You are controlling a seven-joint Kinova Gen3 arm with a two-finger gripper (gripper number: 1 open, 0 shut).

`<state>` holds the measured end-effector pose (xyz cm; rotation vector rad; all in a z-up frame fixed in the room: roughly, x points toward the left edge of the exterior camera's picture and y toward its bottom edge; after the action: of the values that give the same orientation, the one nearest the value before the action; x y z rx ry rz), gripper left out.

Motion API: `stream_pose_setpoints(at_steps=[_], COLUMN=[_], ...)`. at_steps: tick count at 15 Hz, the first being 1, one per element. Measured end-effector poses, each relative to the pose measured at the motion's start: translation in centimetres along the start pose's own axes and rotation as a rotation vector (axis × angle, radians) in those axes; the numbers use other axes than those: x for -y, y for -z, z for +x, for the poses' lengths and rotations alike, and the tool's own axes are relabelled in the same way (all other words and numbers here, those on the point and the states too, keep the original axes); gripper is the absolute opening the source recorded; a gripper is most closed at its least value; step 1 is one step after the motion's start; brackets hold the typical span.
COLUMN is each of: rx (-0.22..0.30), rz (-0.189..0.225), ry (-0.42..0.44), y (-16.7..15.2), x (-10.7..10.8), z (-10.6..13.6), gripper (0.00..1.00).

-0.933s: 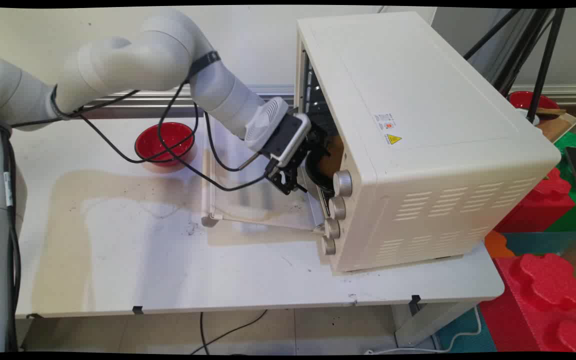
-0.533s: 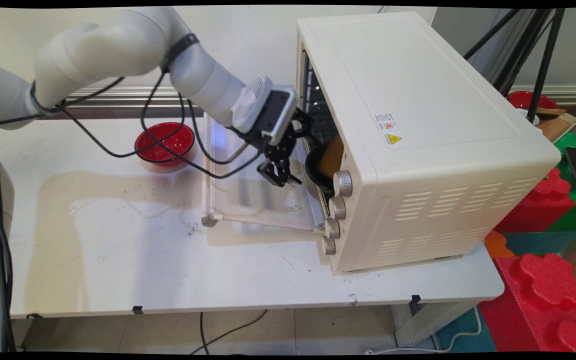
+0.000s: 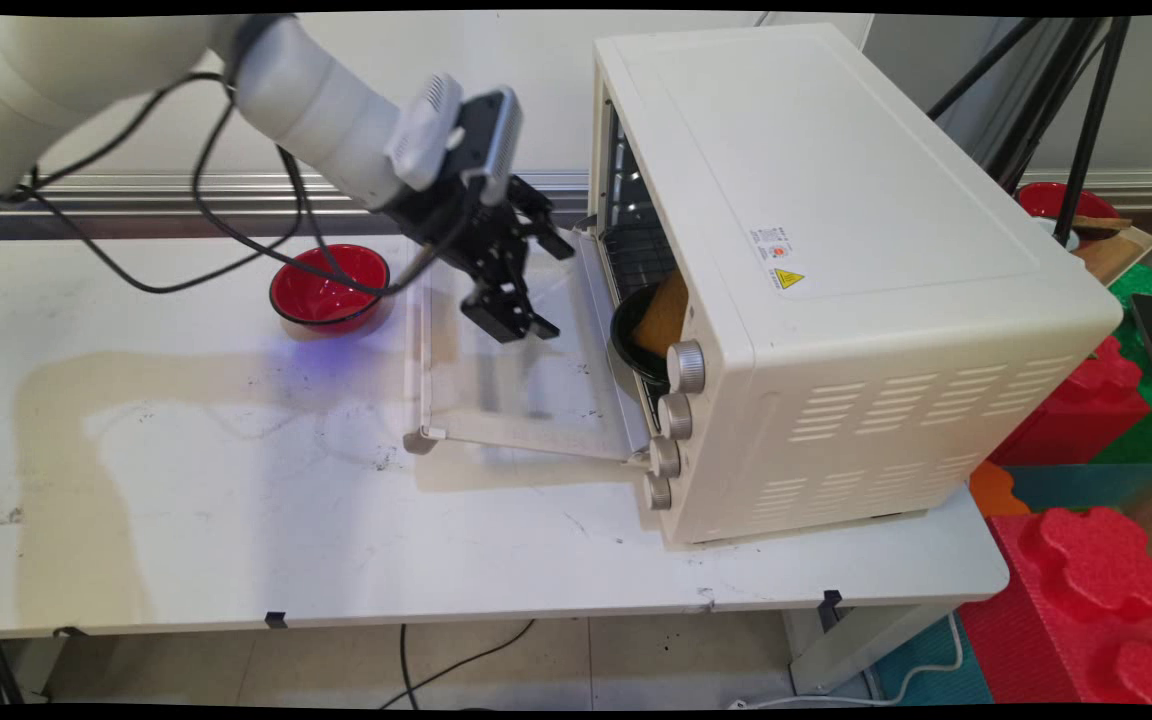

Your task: Close the oven

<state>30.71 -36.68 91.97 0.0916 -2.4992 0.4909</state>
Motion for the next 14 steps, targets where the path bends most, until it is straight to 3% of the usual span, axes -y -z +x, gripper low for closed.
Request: stream_pose_setpoints(at_steps=[7, 14], rx=[0.027, 0.092], rz=[0.005, -0.018], ry=[0.256, 0.37], y=[7.0, 12.0], x=[-0.6, -2.5], z=[-2.3, -4.9], gripper=[1.0, 1.0])
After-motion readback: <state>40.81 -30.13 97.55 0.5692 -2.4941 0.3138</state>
